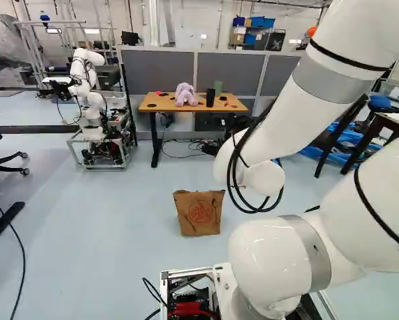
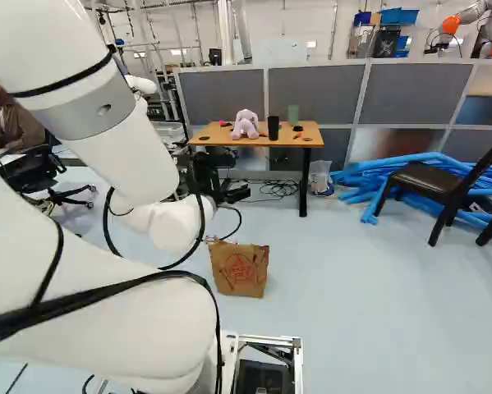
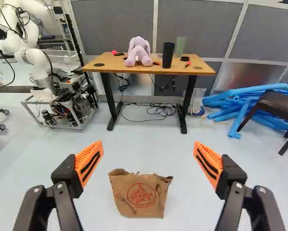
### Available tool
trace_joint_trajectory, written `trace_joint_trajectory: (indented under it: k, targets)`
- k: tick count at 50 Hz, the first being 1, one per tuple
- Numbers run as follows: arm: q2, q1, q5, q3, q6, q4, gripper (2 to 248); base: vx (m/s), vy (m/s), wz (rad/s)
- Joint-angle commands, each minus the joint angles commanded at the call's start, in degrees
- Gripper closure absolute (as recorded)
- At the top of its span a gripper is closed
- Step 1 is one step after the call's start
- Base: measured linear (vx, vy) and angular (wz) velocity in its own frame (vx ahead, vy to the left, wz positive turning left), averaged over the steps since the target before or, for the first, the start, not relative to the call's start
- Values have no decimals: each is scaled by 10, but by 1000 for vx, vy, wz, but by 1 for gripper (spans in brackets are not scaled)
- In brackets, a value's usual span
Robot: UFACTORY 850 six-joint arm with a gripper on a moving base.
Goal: Pick up the bag on the ground and place it on the table
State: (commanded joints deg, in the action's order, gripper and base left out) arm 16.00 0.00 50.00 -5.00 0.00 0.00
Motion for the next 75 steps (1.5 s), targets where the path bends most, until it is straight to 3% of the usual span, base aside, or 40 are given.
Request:
trace_joint_trajectory:
  k: [32, 55, 75]
  targets:
    - [0, 0, 0, 0, 0, 0, 3, 177, 0, -13]
    - [-1, 0, 0, -1, 0, 0, 3, 65, 1, -5]
    - [-63, 4, -24, -55, 0, 0, 3, 0, 0, 0]
